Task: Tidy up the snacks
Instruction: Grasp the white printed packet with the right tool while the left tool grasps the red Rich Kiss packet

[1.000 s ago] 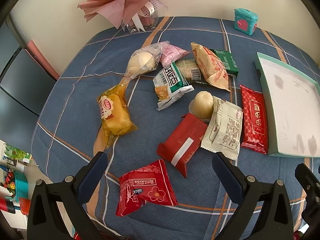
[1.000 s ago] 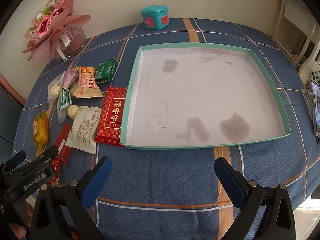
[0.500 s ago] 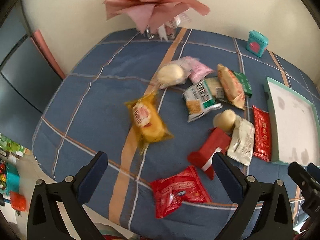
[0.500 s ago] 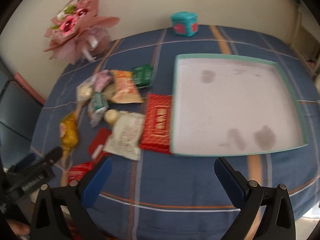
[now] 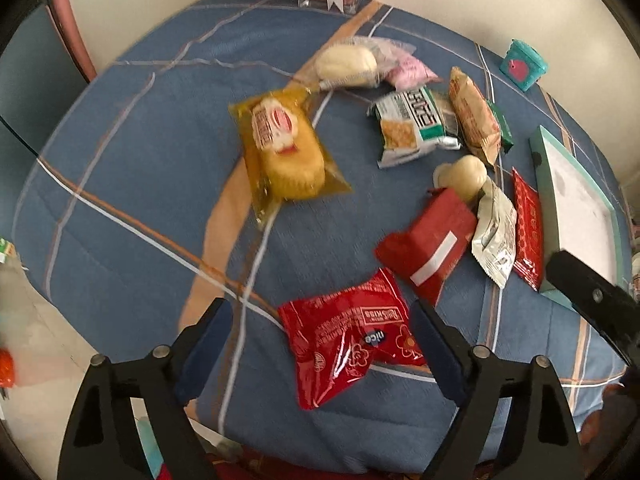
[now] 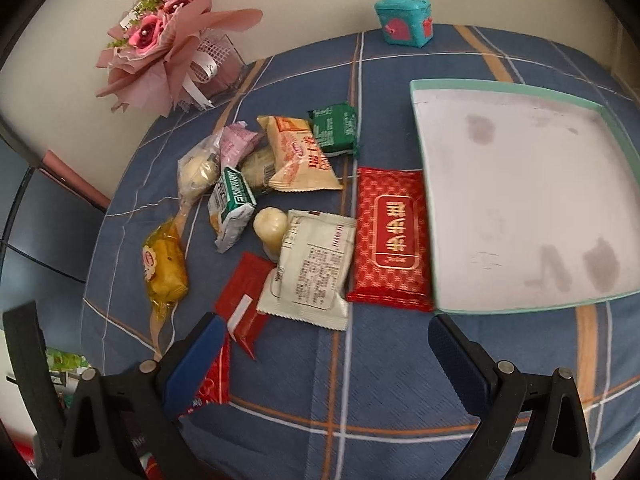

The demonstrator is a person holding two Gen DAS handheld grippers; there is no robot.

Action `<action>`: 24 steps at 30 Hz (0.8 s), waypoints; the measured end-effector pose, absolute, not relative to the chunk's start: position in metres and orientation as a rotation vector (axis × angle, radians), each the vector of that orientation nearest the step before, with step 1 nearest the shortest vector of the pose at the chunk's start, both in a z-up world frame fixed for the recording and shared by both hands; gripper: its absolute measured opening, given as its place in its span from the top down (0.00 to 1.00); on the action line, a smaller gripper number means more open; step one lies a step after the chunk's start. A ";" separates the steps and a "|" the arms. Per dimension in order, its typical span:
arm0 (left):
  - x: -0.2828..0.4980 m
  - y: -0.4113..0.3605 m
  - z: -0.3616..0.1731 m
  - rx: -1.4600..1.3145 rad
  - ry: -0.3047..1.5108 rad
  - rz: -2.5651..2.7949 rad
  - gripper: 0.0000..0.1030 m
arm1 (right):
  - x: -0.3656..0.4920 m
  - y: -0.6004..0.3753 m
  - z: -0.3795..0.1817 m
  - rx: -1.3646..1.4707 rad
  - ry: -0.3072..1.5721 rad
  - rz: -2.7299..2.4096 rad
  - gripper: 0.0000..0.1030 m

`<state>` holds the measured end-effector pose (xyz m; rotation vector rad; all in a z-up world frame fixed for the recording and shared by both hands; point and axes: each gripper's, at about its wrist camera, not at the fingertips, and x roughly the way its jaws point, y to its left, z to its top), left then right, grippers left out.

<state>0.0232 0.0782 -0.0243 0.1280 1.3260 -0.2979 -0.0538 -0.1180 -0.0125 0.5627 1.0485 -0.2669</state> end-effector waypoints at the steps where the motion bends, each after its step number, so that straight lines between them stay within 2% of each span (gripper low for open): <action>1: 0.023 0.078 -0.026 0.124 1.333 -0.303 0.15 | -0.052 -0.117 -0.013 0.560 1.049 -0.265 0.03; 9: 0.017 0.072 -0.037 0.091 1.374 -0.359 0.28 | -0.030 -0.114 -0.025 0.553 1.069 -0.259 0.16; 16: 0.020 0.072 -0.047 0.056 1.377 -0.381 0.32 | -0.017 -0.115 -0.036 0.555 1.090 -0.259 0.34; 24: 0.026 0.076 -0.051 0.031 1.366 -0.394 0.33 | -0.004 -0.115 -0.043 0.525 1.089 -0.256 0.36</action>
